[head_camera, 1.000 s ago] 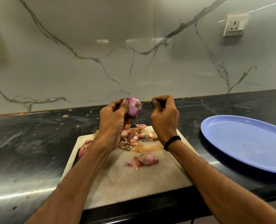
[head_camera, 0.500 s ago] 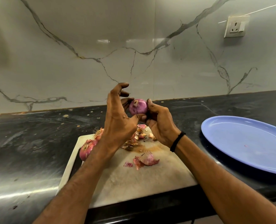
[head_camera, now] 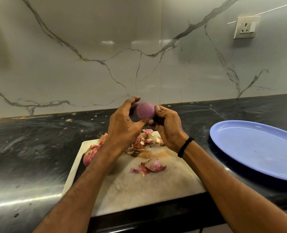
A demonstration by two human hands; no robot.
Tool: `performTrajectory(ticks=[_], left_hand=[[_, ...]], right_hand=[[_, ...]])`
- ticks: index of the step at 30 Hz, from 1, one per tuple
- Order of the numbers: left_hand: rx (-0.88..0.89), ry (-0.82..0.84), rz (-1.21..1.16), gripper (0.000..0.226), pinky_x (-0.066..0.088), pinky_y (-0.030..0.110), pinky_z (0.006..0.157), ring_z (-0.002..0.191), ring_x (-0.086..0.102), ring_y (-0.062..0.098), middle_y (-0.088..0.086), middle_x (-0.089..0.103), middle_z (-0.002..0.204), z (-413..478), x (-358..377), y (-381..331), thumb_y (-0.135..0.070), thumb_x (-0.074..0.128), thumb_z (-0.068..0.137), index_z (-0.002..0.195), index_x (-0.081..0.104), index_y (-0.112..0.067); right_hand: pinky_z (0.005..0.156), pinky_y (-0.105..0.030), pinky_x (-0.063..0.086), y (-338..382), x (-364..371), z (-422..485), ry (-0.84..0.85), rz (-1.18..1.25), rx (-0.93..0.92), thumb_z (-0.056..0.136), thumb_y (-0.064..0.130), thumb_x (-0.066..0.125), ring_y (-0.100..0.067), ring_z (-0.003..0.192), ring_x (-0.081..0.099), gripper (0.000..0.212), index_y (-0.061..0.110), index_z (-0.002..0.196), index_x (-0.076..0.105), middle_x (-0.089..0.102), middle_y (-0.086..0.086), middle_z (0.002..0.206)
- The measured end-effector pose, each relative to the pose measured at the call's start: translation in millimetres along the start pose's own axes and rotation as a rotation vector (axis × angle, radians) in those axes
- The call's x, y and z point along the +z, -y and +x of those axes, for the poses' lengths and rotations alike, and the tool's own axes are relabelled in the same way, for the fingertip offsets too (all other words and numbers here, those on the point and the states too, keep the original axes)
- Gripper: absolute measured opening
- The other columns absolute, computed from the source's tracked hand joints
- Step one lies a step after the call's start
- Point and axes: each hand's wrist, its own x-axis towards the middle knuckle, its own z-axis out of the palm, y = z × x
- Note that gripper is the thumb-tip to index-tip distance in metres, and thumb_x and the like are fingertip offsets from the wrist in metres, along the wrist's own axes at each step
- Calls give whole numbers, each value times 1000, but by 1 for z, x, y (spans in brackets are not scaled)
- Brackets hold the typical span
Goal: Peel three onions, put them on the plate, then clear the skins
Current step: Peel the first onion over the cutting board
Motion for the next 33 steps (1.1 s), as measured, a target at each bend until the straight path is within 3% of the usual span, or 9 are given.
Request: performTrajectory(ticks=[3, 6, 15, 21, 24, 26, 29, 31, 33], left_hand=[[-4, -45, 49, 77, 50, 12, 91, 112, 63, 14, 7, 63, 127, 0, -2, 1, -32, 91, 69, 135, 59, -11], [20, -64, 103, 73, 49, 13, 91, 109, 62, 15, 8, 61, 124, 1, -4, 4, -27, 92, 69, 133, 60, -13], [43, -63, 140, 68, 44, 3, 85, 106, 59, 14, 11, 59, 122, -1, -3, 6, -22, 91, 72, 132, 61, -9], [42, -20, 114, 69, 49, 13, 87, 102, 61, 15, 7, 62, 116, -4, 1, 1, -33, 91, 69, 129, 65, -11], [14, 7, 51, 65, 49, 8, 83, 98, 62, 11, 2, 64, 111, -4, 2, -3, -35, 90, 68, 126, 68, -13], [-35, 38, 11, 62, 52, 8, 82, 96, 65, 8, -1, 68, 110, -4, 2, -6, -37, 90, 67, 122, 71, -14], [-180, 33, -170, 60, 61, 23, 81, 92, 73, 6, -2, 75, 105, -3, -1, -9, -38, 90, 63, 116, 74, -14], [-264, -4, -311, 62, 60, 23, 80, 92, 74, 5, -3, 76, 106, -2, -4, -11, -34, 88, 63, 119, 73, -11], [-291, -41, -370, 59, 58, 18, 80, 94, 73, 4, -6, 75, 106, 0, -6, -11, -31, 87, 64, 119, 73, -14]], right_hand=[[77, -28, 58, -4, -4, 3, -55, -301, -191, 100, 14, 52, -20, 96, 67, 19, 8, 110, 66, 68, -11, 107], [86, -31, 57, -6, -6, 4, -75, -558, -469, 94, 14, 62, -13, 102, 65, 18, 12, 111, 66, 68, -2, 108], [81, -19, 54, -11, -3, 4, -117, -739, -698, 88, 15, 70, -10, 92, 64, 14, 9, 100, 70, 68, -3, 99], [73, -6, 45, -16, -4, 6, -277, -882, -830, 93, 10, 60, -13, 82, 59, 11, 2, 95, 68, 68, -9, 89], [72, -7, 47, -14, -3, 2, -322, -831, -769, 95, 9, 58, -12, 81, 60, 13, 3, 96, 70, 70, -8, 89], [72, -19, 53, -12, -1, 2, -356, -779, -645, 96, 10, 57, -14, 80, 63, 14, 6, 95, 71, 70, -5, 86], [66, -37, 57, -7, -7, 9, -425, -567, -404, 98, 16, 57, -16, 71, 64, 19, 11, 84, 68, 68, -3, 77], [63, -32, 57, -2, -12, 11, -458, -319, -270, 95, 20, 61, -13, 67, 63, 16, 12, 84, 68, 67, -4, 76], [70, -26, 57, 1, -17, 10, -470, -268, -236, 93, 12, 64, -11, 73, 66, 5, 15, 91, 68, 68, 0, 82]])
